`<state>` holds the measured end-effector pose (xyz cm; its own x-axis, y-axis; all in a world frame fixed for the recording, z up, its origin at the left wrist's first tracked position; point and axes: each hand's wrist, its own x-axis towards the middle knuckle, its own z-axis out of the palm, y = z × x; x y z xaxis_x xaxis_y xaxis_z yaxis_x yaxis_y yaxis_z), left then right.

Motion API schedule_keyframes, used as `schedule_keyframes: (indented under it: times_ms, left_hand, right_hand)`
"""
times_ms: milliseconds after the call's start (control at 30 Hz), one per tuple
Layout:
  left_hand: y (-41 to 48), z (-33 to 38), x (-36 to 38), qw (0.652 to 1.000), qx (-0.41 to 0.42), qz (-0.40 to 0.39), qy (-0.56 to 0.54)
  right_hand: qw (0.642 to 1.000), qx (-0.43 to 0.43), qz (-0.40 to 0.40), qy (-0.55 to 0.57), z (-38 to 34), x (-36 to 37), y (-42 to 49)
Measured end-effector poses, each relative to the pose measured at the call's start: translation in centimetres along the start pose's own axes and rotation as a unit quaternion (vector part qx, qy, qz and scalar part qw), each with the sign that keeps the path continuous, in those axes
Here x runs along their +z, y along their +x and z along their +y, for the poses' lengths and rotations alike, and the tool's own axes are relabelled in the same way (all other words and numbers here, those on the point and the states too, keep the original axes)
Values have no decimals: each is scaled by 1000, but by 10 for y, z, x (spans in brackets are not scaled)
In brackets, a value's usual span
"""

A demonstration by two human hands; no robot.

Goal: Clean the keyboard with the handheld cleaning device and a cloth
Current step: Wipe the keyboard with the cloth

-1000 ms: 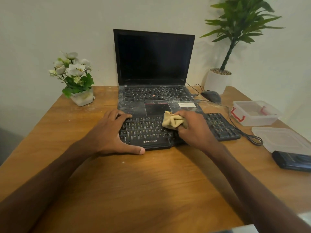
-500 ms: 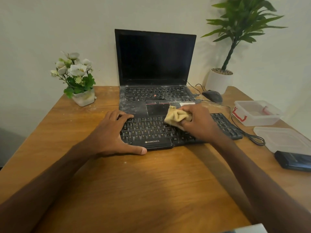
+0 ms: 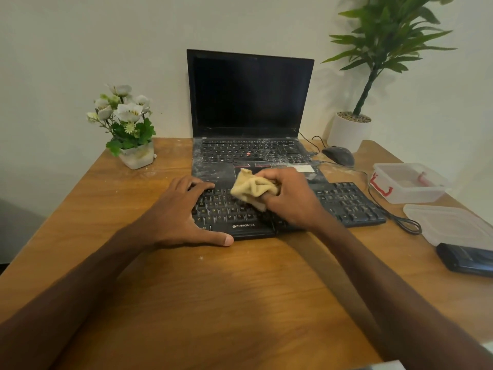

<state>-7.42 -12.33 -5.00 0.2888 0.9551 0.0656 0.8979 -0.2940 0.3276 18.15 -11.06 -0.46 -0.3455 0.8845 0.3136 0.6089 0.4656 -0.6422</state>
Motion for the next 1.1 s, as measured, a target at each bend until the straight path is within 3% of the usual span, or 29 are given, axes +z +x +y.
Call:
schedule_keyframes:
  times_ms: [200, 300, 667, 867, 967, 1100]
  left_hand:
    - [-8, -25, -21, 997, -3, -62, -36]
    - [-15, -42, -31, 995, -20, -88, -44]
    - [-17, -48, -24, 995, -27, -53, -84]
    - [-19, -49, -24, 994, -24, -51, -90]
    - [-19, -49, -25, 994, -23, -56, -88]
    - [-19, -48, -25, 995, -23, -54, -86]
  right_hand:
    - [993, 39, -5, -114, 25, -22, -3]
    - [993, 39, -7, -108, 26, -15, -6]
    - [997, -51, -31, -56, -18, 45, 4]
    - [999, -8, -8, 32, -12, 29, 15]
    - [999, 14, 7, -42, -2, 0, 17]
    - [994, 26, -57, -87, 2, -8, 11]
